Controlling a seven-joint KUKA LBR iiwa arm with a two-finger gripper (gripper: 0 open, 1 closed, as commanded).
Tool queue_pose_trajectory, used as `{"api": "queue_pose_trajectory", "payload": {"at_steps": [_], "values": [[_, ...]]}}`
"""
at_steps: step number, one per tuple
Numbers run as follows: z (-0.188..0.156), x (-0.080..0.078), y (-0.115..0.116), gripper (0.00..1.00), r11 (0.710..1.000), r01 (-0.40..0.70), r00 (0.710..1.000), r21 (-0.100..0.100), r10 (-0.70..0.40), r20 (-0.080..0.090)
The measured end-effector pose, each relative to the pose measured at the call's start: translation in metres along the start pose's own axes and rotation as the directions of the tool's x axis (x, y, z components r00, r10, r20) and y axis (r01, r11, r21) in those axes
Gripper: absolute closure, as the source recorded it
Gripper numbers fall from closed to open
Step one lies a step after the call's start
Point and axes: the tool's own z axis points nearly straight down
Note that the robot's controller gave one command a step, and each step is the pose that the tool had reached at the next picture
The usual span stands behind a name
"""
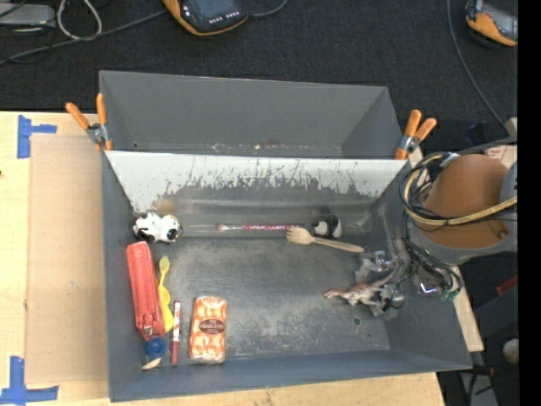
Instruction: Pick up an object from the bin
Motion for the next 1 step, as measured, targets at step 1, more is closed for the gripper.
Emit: {"api": "queue_pose_trajectory", "payload": {"at_steps": [1], "values": [[0.0002,0.0017,0.0001,1.0,1.0,0.001,1.0,-0.001,-0.001,0.004]]}}
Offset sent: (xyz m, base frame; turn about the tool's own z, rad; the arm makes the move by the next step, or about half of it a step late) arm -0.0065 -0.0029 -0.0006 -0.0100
